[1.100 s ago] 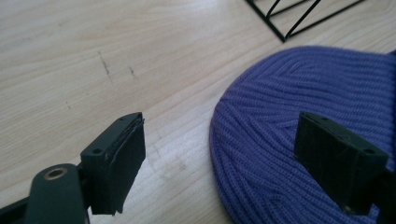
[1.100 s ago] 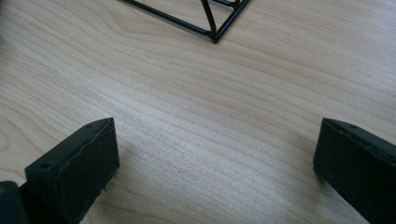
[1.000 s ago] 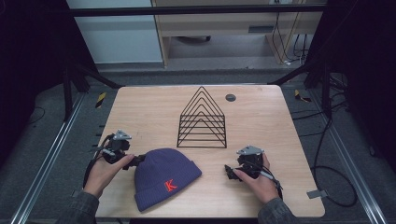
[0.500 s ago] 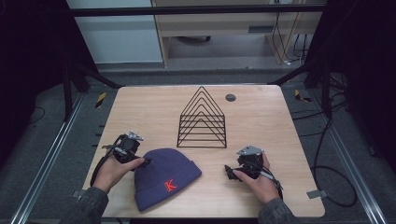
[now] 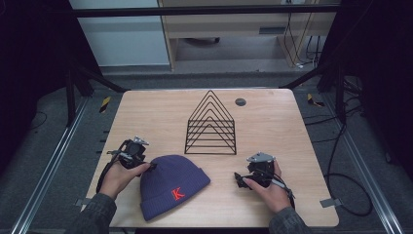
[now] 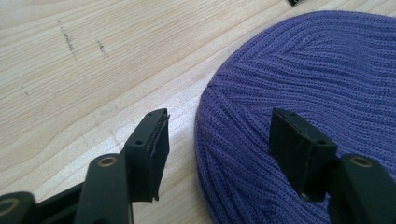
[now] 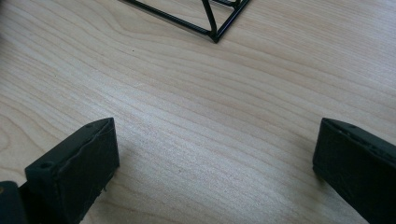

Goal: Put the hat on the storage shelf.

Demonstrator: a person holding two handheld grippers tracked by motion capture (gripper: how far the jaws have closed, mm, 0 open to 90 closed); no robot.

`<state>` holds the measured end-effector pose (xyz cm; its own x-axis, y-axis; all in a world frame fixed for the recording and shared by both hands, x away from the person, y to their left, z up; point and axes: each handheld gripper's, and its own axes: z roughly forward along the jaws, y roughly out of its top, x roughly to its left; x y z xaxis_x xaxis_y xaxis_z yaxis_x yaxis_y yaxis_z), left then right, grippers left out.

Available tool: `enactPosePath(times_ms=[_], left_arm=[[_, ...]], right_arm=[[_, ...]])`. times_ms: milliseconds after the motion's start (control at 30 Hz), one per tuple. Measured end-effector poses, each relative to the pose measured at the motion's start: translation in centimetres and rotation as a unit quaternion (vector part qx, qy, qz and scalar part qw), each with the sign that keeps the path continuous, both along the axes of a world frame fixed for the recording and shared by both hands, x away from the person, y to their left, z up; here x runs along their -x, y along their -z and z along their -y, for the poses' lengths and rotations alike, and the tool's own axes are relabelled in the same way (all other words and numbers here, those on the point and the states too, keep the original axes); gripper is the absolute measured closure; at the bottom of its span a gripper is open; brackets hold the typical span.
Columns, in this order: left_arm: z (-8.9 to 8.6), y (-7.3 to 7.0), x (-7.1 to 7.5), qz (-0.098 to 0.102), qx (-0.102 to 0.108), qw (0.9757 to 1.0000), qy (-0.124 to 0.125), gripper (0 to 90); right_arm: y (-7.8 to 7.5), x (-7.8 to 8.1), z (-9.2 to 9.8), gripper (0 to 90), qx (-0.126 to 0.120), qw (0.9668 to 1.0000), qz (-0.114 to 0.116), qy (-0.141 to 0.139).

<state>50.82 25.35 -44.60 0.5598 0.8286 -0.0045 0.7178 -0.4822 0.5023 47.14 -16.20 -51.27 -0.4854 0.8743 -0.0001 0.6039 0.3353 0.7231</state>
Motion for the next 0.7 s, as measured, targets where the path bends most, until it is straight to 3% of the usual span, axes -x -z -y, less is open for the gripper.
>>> enactPosePath(times_ms=[333,700], left_arm=[[0.2,1.2,-0.3,-0.022,-0.012,0.9997,-0.002,43.3],[0.4,2.0,-0.4,-0.034,-0.001,0.9994,0.002,53.6]], right_arm=[[0.0,0.0,0.0,0.6,0.001,1.0,0.001,-0.001],[0.0,0.0,0.0,0.6,0.001,1.0,0.001,-0.001]])
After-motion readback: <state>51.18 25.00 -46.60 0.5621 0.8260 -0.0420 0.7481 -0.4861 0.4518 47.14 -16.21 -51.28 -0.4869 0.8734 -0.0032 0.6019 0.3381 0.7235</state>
